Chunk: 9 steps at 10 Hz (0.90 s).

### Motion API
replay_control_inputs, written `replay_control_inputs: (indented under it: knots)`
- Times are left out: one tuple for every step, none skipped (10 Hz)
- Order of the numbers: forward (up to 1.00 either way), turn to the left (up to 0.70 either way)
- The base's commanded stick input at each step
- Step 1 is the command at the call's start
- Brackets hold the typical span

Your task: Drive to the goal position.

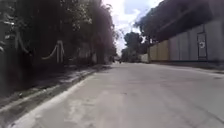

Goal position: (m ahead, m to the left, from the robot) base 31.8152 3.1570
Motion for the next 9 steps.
replay_control_inputs:
  knots:
    - [1.0,0.0]
    - [1.0,0.0]
    - [1.0,0.0]
    - [1.0,0.0]
    - [1.0,0.0]
    - [1.0,0.0]
    - [1.0,0.0]
    - [1.0,0.0]
    - [1.0,0.0]
